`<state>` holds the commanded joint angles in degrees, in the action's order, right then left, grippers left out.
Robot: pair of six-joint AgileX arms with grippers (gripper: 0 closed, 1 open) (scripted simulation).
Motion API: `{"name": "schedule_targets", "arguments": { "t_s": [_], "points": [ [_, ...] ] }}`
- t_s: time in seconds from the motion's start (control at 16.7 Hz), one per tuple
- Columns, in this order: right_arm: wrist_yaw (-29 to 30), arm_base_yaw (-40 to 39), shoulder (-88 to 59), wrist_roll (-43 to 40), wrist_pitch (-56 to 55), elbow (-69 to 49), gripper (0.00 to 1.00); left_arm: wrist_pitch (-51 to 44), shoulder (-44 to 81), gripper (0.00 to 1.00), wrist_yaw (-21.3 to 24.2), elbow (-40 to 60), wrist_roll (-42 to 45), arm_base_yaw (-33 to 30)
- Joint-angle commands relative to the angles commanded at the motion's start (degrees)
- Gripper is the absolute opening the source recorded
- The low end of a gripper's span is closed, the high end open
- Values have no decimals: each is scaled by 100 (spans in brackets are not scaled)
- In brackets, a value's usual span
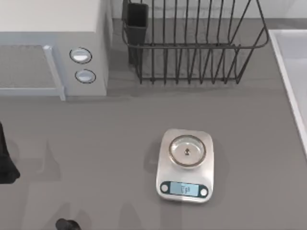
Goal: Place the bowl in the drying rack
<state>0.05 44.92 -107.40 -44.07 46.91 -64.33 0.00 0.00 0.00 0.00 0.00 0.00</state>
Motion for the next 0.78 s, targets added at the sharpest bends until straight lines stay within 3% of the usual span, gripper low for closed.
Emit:
{"name": "schedule_targets", "arguments": {
  "t_s": [0.36, 0.78],
  "points": [
    [0, 28, 11, -28, 408, -397, 0, 0, 0, 100, 0, 0, 0, 0],
    [-3, 69, 211, -86, 3171, -2735, 0, 0, 0, 100, 0, 0, 0, 0]
  ]
}}
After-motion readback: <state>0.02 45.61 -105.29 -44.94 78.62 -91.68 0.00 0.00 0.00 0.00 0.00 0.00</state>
